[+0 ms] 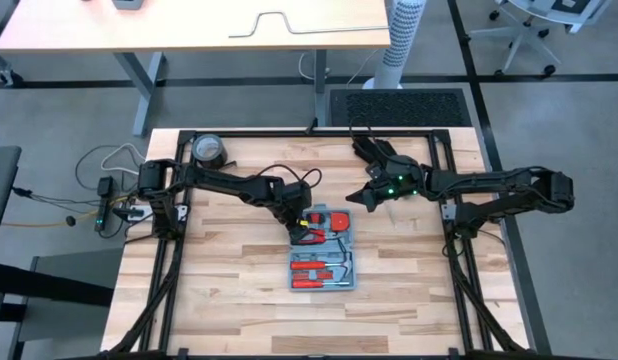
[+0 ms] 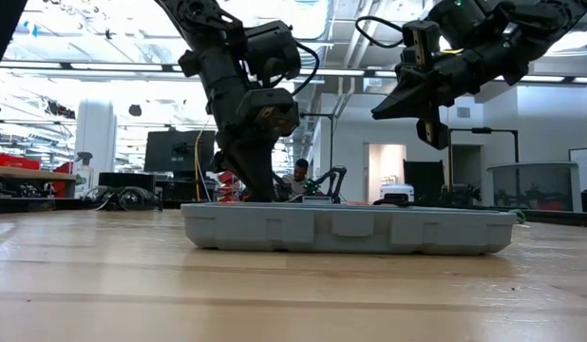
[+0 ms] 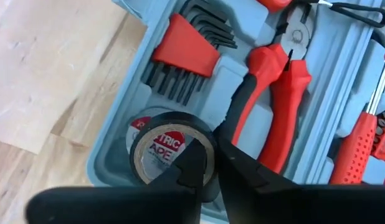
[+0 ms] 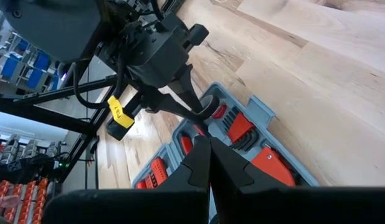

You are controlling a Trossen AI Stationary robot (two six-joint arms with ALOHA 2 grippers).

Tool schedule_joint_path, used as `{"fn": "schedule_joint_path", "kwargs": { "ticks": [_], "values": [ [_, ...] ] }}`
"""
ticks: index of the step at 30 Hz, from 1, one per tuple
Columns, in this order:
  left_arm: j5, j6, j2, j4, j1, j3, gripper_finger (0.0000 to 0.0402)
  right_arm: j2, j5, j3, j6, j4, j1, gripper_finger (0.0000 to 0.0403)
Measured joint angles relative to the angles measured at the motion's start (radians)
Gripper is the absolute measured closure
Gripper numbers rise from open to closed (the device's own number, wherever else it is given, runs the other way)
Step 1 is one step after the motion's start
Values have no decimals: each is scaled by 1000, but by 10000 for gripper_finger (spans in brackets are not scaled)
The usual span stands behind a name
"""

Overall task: Prefit tool cases
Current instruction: Put the black electrical tape into the gray toolbox

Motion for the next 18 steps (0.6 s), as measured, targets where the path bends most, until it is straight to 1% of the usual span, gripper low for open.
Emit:
{"fn": "schedule_joint_path", "kwargs": {
  "ticks": [6,12,15,18],
  "values": [
    [-3,1,0,12,1,-1,342,0,0,0,0,0,0,391],
    [-3,17,0,22,3,-1,334,0,0,0,3,0,0,391],
    [-2,22,-1,1,12,-1,334,0,0,0,9,0,0,391],
    [0,25,-1,-54,17,-2,334,0,0,0,10,0,0,391]
  ]
}}
